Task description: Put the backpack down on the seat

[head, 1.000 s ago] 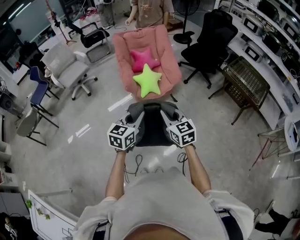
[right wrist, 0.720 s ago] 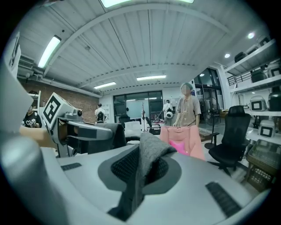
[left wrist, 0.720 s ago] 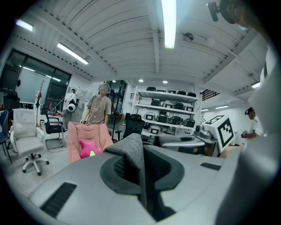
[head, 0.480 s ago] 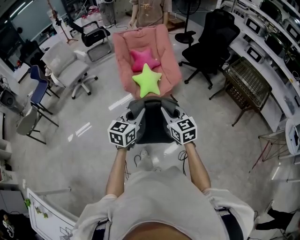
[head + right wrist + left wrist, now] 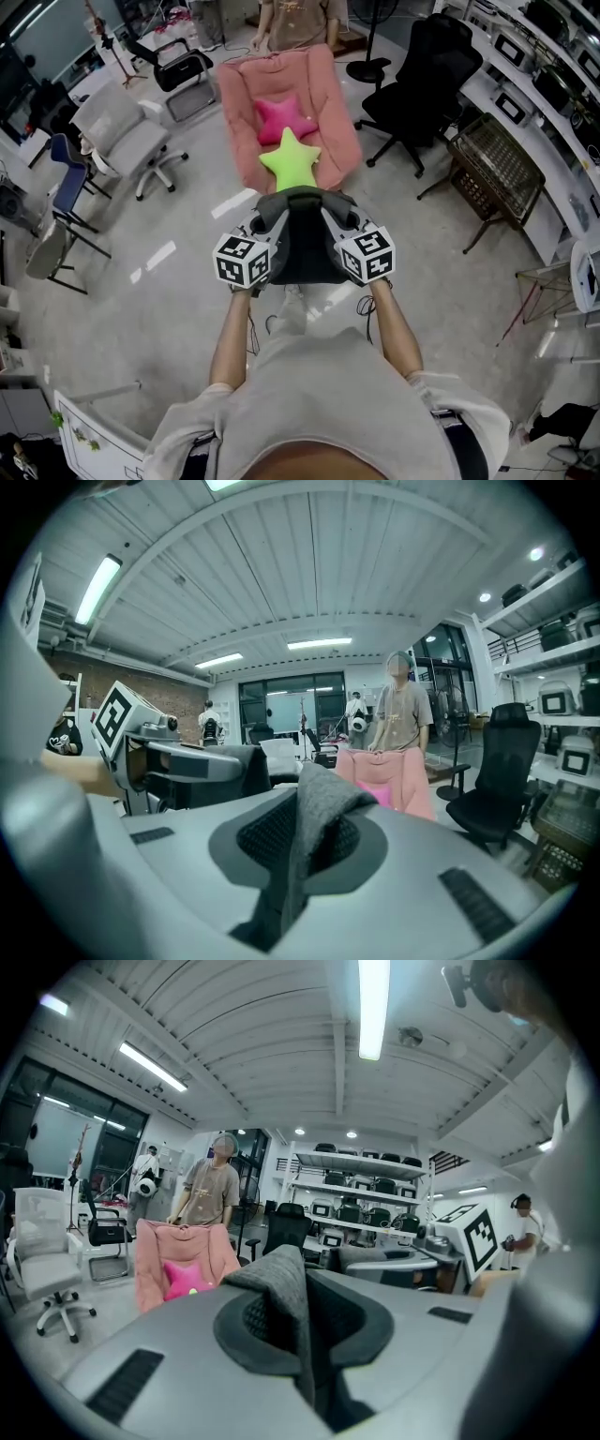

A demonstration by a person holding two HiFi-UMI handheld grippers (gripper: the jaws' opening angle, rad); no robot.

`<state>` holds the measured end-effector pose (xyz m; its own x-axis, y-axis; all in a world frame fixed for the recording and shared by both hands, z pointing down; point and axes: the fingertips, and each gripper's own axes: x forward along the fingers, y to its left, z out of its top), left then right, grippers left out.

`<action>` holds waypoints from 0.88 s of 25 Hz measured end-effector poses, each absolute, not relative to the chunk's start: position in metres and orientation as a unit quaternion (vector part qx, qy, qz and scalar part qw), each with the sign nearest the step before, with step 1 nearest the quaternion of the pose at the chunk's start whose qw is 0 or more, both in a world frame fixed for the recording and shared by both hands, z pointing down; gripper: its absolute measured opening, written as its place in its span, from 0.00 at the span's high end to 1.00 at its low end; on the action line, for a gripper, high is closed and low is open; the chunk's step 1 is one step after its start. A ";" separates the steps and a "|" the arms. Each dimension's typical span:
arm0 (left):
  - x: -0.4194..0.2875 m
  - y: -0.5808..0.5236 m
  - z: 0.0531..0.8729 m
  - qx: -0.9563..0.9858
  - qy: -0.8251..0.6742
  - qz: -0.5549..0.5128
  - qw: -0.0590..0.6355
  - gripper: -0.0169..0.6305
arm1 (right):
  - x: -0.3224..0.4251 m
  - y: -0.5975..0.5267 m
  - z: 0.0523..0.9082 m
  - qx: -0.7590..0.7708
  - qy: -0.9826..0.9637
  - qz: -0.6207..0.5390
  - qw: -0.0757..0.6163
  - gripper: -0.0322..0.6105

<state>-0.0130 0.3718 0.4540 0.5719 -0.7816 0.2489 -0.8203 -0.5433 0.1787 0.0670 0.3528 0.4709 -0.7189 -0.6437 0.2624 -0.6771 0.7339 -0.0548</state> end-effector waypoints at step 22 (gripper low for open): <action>-0.090 0.112 0.426 0.901 -0.415 0.048 0.121 0.92 | -0.008 0.098 0.440 0.403 -0.906 0.061 0.115 0.91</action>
<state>-0.0897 0.1122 0.4264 0.6516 -0.7350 0.1875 -0.7584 -0.6267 0.1787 -0.0077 0.0977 0.4399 -0.6491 -0.7161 0.2565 -0.7439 0.6680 -0.0176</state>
